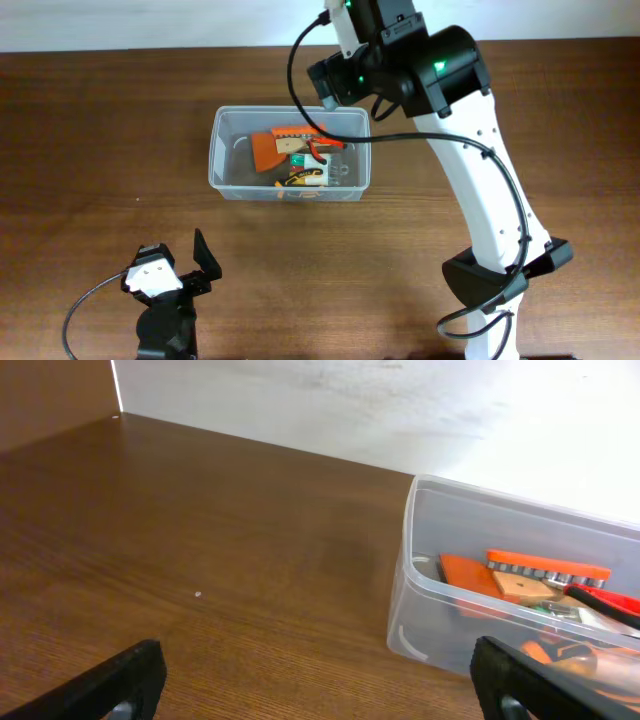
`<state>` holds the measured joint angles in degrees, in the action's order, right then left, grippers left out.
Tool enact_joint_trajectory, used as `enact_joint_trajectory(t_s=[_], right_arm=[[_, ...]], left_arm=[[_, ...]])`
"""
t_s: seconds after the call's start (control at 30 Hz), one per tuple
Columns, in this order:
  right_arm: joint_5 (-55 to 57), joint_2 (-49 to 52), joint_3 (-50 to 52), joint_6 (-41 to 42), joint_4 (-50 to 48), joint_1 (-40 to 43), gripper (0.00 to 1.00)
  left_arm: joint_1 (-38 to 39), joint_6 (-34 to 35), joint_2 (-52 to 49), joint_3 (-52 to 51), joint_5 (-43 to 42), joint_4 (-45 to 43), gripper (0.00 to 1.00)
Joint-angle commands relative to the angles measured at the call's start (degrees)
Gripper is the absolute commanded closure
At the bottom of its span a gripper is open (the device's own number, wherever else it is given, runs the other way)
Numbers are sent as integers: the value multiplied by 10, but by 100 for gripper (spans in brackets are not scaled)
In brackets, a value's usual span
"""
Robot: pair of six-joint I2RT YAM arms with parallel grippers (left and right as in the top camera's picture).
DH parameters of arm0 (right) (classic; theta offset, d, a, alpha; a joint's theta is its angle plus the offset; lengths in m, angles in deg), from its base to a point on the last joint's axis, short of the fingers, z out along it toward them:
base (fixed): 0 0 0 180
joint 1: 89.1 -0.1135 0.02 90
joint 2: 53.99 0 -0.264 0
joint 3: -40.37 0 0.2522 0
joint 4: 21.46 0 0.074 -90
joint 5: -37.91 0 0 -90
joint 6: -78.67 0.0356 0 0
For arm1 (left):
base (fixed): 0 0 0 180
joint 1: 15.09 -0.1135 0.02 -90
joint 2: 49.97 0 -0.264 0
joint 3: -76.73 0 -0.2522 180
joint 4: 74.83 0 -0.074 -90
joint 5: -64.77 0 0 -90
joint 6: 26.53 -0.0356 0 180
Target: Pack container
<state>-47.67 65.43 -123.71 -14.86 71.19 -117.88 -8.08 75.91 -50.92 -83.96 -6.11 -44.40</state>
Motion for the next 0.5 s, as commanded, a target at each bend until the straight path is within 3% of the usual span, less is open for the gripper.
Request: enact_joint_trajectory(t_s=[0.0,0.13,0.3,0.47], right_arm=[[-7,-31,-1,-54,-11,4,2],[3,-67,-1,-108,-24,10,2],[-1,-115,-1,-44,3,55,1],[-21,-179,1,-62,51,92,1]], left_arm=[[2,-5,3,-2,2,0,1],[2,-5,3,-2,2,0,1],[2,-5,3,-2,2,0,1],[2,-5,3,-2,2,0,1]])
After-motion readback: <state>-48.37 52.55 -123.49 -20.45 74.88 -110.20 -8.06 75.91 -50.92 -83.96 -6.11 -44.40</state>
